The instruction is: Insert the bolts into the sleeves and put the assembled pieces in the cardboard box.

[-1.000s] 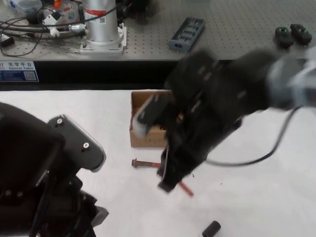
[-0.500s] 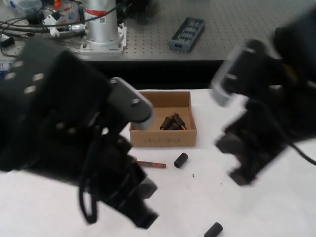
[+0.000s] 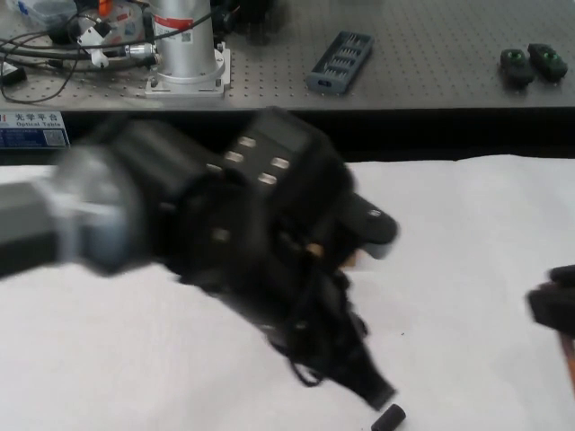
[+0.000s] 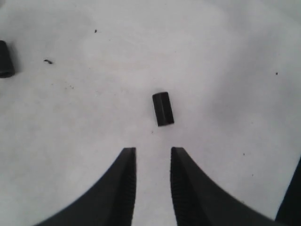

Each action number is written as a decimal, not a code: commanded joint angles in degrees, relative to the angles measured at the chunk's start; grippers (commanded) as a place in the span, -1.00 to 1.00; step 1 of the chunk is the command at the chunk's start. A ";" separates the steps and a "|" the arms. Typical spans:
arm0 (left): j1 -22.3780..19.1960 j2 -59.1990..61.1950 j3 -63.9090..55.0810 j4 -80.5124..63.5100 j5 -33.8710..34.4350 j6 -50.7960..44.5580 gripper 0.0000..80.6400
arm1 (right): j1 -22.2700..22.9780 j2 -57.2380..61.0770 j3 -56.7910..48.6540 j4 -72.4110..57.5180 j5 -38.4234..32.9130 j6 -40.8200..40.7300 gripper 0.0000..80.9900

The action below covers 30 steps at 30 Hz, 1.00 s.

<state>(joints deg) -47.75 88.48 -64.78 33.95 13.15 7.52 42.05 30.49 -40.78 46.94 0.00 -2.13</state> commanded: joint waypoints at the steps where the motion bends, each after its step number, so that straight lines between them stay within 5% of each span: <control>1: -2.90 5.73 -4.03 -3.16 -1.22 -4.59 -0.53 | -0.26 -1.38 0.01 1.01 1.86 2.13 -0.91; 30: -6.90 23.63 -9.78 -4.95 -6.87 -6.22 -0.53 | -0.26 -6.78 0.01 7.60 4.57 4.97 -0.91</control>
<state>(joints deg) -54.44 111.48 -73.70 29.96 6.87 2.02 42.05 24.11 -40.73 54.94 4.49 2.58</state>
